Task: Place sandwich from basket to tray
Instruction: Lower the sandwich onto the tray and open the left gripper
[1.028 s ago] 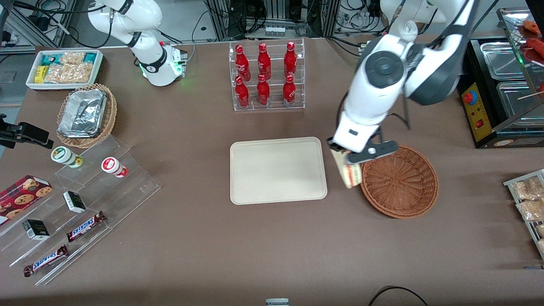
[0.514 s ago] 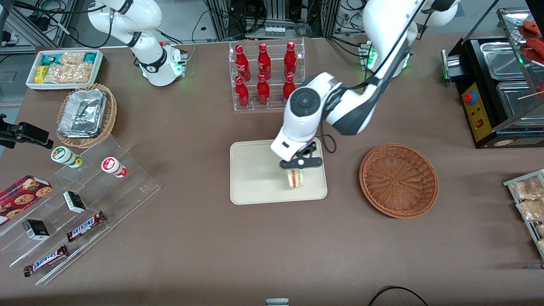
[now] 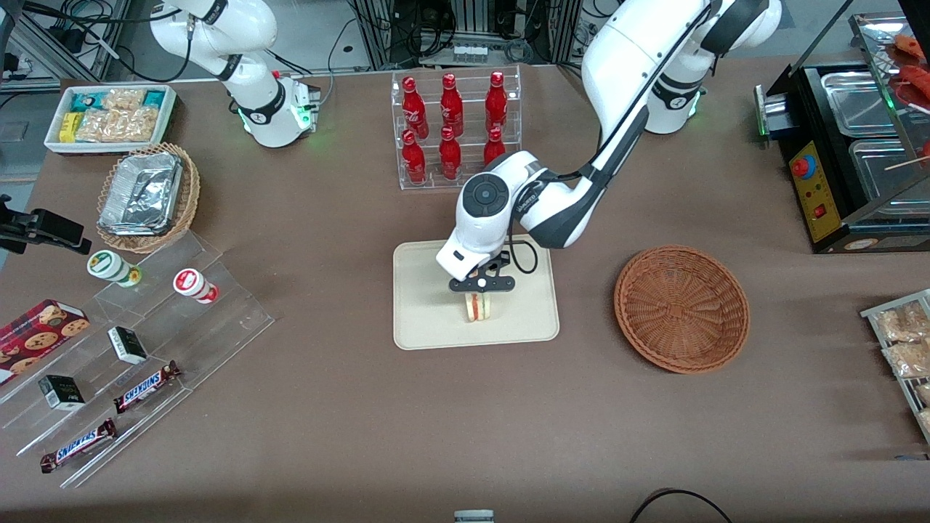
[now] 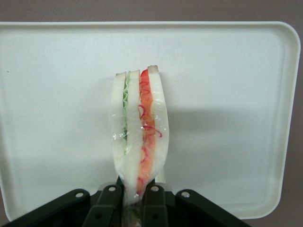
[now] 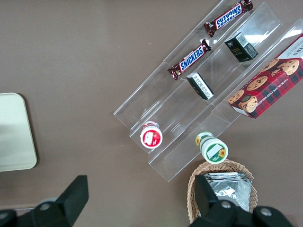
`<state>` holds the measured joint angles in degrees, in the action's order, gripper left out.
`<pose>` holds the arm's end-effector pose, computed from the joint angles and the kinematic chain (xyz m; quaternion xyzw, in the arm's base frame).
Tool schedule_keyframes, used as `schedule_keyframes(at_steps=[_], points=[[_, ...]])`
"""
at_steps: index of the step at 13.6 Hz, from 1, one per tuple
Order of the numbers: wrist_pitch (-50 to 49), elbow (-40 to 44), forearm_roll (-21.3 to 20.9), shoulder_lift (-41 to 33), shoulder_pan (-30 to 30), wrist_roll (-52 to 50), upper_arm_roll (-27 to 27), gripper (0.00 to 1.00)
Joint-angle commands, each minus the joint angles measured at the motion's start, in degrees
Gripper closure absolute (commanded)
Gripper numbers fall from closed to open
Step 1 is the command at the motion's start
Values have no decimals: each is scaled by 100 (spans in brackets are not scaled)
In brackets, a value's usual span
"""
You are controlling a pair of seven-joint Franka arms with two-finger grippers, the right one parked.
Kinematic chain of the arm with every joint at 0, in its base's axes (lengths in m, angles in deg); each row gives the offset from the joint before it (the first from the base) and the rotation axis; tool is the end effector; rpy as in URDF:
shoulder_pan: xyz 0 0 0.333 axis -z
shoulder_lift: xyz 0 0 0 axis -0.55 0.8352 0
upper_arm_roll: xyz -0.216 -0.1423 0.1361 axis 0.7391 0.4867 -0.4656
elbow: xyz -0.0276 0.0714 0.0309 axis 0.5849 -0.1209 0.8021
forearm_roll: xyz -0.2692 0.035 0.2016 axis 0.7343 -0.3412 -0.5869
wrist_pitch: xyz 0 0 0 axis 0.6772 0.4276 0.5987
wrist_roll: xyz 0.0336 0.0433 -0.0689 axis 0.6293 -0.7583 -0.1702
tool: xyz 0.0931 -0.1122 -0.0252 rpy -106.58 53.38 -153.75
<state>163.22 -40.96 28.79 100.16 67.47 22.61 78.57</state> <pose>0.4497 -0.4595 0.2354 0.9993 0.0172 -0.0183 0.0294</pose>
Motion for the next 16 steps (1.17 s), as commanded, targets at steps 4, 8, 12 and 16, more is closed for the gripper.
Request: schedule_keyframes(at_steps=[4, 8, 12, 16], points=[[-22, 157, -128, 234, 185, -116, -74, 100], [-48, 175, -119, 156, 176, -115, -74, 0], [-714, 183, -58, -703, 97, -124, -92, 0], [-1330, 184, -49, -1679, -385, -317, -100, 0]])
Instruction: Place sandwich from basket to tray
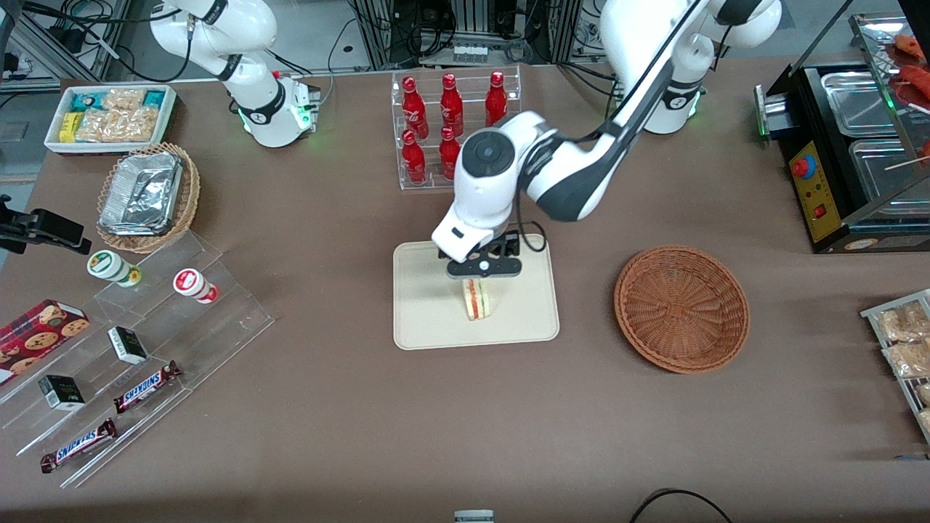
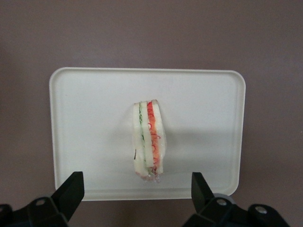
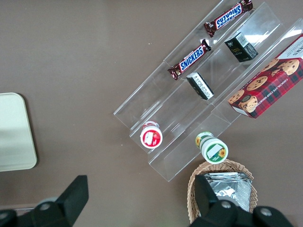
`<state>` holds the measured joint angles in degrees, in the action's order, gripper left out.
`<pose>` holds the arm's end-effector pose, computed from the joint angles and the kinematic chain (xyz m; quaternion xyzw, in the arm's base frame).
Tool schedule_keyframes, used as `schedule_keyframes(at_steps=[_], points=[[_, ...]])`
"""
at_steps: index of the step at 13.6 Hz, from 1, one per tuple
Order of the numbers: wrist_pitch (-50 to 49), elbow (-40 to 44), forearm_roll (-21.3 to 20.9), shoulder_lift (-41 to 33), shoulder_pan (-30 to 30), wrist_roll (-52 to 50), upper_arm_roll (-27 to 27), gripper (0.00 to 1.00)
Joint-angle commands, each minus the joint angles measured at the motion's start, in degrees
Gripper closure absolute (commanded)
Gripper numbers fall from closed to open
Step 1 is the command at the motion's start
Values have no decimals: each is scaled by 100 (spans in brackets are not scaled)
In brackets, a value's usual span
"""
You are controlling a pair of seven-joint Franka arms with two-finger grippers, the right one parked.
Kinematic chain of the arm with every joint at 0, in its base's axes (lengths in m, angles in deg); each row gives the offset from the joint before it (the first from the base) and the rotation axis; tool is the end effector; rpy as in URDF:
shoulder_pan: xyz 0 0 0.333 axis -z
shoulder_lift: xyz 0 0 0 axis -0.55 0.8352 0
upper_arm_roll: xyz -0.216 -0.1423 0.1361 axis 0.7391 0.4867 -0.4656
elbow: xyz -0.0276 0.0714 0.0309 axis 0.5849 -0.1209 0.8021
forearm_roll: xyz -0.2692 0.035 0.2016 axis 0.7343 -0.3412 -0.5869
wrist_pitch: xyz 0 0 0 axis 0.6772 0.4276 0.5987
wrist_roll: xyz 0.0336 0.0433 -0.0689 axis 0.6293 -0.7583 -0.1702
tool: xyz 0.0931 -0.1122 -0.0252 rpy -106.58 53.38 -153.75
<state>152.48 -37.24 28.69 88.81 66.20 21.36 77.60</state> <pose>0.4661 -0.4349 0.3685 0.9980 0.0451 0.0270 0.0348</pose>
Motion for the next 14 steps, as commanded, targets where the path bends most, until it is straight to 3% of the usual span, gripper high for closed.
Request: schedule_keyframes(at_steps=[1, 4, 7, 10, 14], points=[[-554, -197, -39, -825, -451, -157, -4, 0], [-1477, -215, -48, -1528, -1014, 114, -4, 0], [-2392, -250, -31, -2004, -1690, 1140, -4, 0], [-2771, -311, -31, -2215, -2200, 1906, -4, 0], [-2886, -600, 286, -2637, -3053, 3250, -21, 0]])
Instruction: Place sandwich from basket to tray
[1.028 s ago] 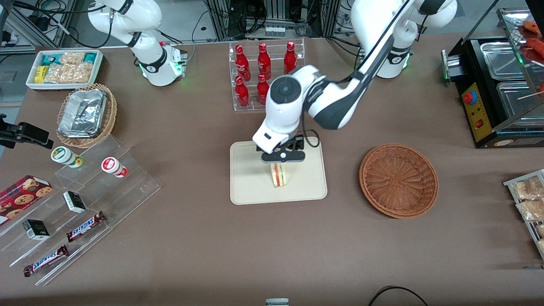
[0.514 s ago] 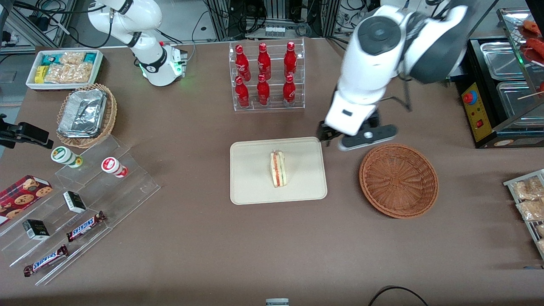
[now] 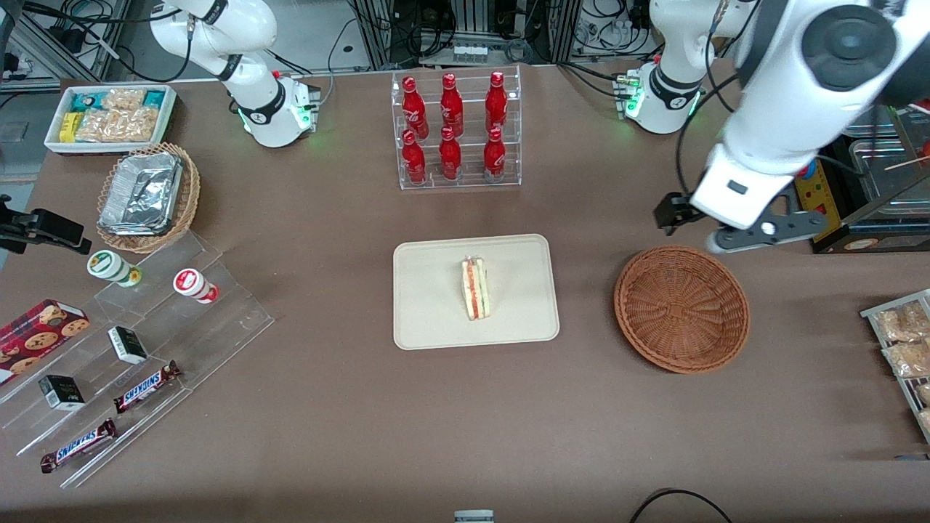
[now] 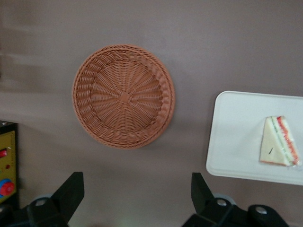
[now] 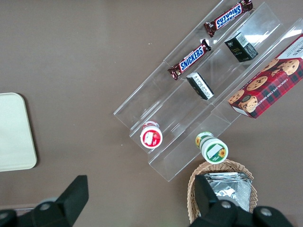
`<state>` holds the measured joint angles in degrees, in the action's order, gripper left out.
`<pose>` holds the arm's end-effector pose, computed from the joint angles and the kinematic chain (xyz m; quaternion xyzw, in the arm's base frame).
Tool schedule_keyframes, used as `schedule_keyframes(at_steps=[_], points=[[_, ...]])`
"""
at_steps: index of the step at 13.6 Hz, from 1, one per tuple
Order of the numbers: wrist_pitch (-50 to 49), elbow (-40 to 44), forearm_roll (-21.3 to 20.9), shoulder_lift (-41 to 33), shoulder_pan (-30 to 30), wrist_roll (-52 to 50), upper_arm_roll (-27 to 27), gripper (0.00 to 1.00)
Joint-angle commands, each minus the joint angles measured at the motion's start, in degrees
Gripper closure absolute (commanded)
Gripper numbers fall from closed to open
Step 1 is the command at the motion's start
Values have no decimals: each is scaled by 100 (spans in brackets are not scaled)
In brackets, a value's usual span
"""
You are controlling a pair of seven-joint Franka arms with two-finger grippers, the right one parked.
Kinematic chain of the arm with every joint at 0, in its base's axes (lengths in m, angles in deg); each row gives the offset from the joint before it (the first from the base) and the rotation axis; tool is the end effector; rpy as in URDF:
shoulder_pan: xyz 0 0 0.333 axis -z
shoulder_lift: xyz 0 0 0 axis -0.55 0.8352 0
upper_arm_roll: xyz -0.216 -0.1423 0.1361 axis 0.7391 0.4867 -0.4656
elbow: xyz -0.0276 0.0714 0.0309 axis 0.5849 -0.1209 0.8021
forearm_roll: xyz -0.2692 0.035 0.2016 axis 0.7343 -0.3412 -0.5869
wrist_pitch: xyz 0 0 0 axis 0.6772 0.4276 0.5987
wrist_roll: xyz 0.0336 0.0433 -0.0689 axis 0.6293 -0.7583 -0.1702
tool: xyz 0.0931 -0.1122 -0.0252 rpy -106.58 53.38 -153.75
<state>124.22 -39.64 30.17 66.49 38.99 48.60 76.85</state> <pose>0.4940 -0.1406 0.5289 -0.9973 -0.0584 0.0210 0.0398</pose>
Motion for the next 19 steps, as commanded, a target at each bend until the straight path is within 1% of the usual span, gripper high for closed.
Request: schedule_keyframes(at_steps=[1, 2, 3, 5, 6, 9, 14, 16, 19], points=[[-16, -501, 138, -476, -526, 755, 54, 0], [-7, -572, 155, -512, -649, 1027, 37, 0], [-33, -582, 164, -538, -590, 1378, -251, 0], [-60, -591, 409, -669, -248, 1924, -953, 0], [-69, -591, 497, -722, -220, 2083, -1148, 0], [1, -503, 507, -662, -290, 2339, -1168, 0], [194, 103, 480, -205, -369, 2296, -1045, 0], [352, 130, 498, -230, -396, 2348, -1044, 0], [309, 121, 393, -213, -396, 2601, -1053, 0]])
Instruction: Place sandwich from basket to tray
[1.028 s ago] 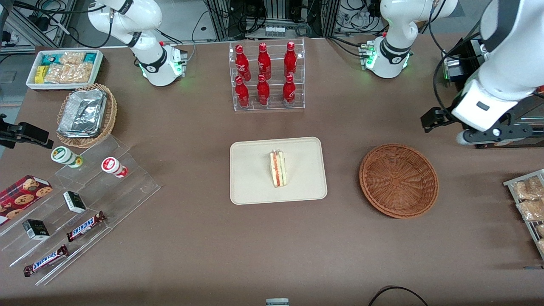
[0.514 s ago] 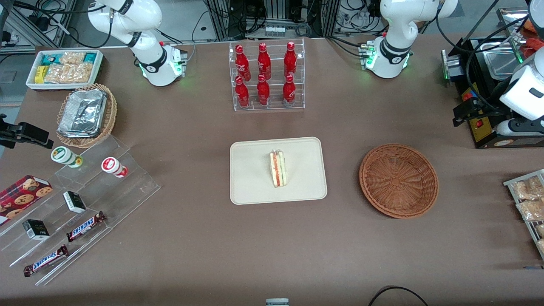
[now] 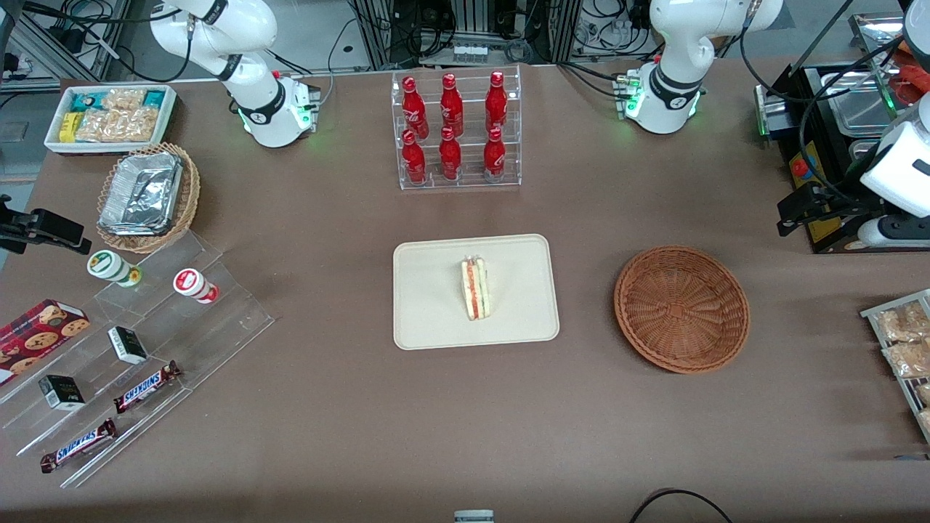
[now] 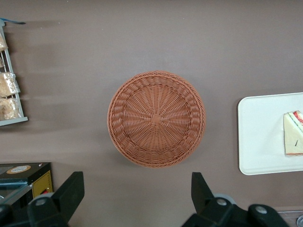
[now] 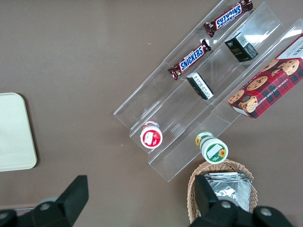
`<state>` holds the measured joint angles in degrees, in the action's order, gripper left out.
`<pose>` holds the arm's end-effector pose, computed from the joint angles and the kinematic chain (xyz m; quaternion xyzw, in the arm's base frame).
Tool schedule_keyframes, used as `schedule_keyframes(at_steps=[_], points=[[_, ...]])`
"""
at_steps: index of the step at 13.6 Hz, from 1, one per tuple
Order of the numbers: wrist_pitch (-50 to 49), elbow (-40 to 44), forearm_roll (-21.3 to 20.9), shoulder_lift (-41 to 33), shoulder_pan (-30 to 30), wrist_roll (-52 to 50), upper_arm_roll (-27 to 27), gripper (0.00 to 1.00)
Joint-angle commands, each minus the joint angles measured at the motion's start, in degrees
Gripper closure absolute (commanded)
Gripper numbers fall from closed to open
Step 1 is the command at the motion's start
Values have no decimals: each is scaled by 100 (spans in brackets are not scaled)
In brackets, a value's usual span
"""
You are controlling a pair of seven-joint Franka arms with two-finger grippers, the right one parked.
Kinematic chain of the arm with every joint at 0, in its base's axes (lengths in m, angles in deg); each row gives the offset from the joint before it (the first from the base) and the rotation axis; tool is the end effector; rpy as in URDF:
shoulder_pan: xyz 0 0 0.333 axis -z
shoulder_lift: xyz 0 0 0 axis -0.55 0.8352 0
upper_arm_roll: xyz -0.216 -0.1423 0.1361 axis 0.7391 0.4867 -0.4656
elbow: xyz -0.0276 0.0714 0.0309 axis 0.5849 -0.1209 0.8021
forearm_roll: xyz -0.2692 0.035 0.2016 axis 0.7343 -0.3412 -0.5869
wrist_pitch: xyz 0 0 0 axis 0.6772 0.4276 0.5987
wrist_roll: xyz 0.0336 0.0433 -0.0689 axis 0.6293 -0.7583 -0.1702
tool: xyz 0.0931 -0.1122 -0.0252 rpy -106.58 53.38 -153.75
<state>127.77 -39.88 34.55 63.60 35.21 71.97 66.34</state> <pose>0.5113 -0.0287 0.5573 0.9996 -0.0198 0.0194 0.0019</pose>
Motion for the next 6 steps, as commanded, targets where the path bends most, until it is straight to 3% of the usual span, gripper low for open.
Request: schedule_keyframes(at_steps=[1, 6], points=[[-46, 145, -45, 76, -17, 362, -3, 0], [-177, 101, -62, 50, -8, 302, -55, 0]])
